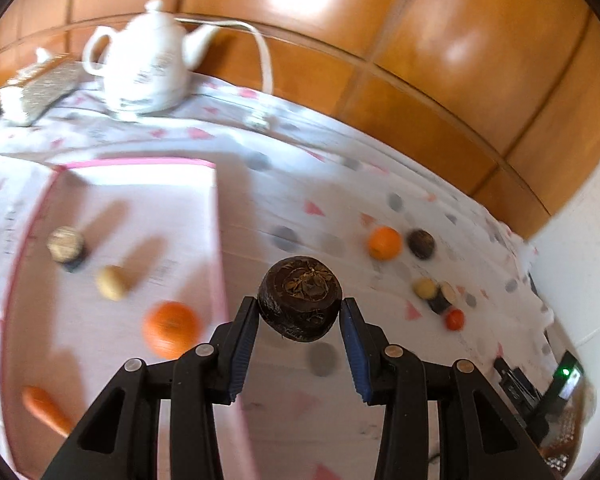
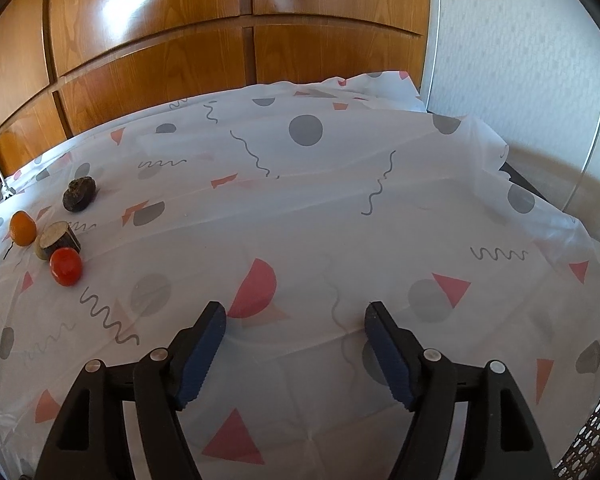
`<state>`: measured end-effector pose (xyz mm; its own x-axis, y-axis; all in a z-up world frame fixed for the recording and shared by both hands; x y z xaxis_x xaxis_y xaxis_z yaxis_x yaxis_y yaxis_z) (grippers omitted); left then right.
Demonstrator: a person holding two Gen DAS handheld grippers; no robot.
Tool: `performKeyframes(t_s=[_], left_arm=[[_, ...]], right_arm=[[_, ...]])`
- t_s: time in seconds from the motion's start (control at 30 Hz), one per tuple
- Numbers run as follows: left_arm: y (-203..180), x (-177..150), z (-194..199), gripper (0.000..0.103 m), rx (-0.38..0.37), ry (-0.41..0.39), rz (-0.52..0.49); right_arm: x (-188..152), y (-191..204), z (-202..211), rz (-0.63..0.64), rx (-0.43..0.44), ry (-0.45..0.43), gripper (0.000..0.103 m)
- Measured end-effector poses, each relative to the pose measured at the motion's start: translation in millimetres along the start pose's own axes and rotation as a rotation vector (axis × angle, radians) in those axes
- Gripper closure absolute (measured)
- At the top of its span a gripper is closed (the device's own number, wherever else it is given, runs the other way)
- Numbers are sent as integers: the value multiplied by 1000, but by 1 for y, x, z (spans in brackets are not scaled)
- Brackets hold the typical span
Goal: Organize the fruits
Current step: 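Carry the dark root into the pink tray and open the left gripper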
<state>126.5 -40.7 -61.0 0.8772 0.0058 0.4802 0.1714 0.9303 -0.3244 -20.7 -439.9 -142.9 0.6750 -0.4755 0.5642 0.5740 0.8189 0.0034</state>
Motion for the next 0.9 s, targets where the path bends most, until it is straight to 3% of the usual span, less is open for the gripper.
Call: performKeyframes(t_s=[0.23,0.5,0.63,0.77,0.9], left_arm=[[69,16,2,61,146,-34,123],[123,2,-1,60,295,-45,242],[134,-4,5,59,311,-55,262],[132,-8,14,45,312,-78,263],[125,-10,24,39,322,-105,242]], right_arm=[[-1,1,0,3,-10,-4,30],[0,1,1,6,-18,-5,29],[0,1,0,8,-21,-5,30],[0,1,0,9,-22,-5,30],[0,1,0,9,-20,-4,29]])
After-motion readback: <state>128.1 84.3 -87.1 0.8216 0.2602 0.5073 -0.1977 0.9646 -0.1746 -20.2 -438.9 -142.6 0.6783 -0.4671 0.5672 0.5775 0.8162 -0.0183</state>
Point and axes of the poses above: each gripper's, at about its wrist camera, not at the fingertips, and z roughly against the way its jaws point, y to its left, x to its top, the point moved 6 cm from there along -z, roughly the way its jaws point, and after that the axes turned 7 degrees about y, right-handed, at the moved point
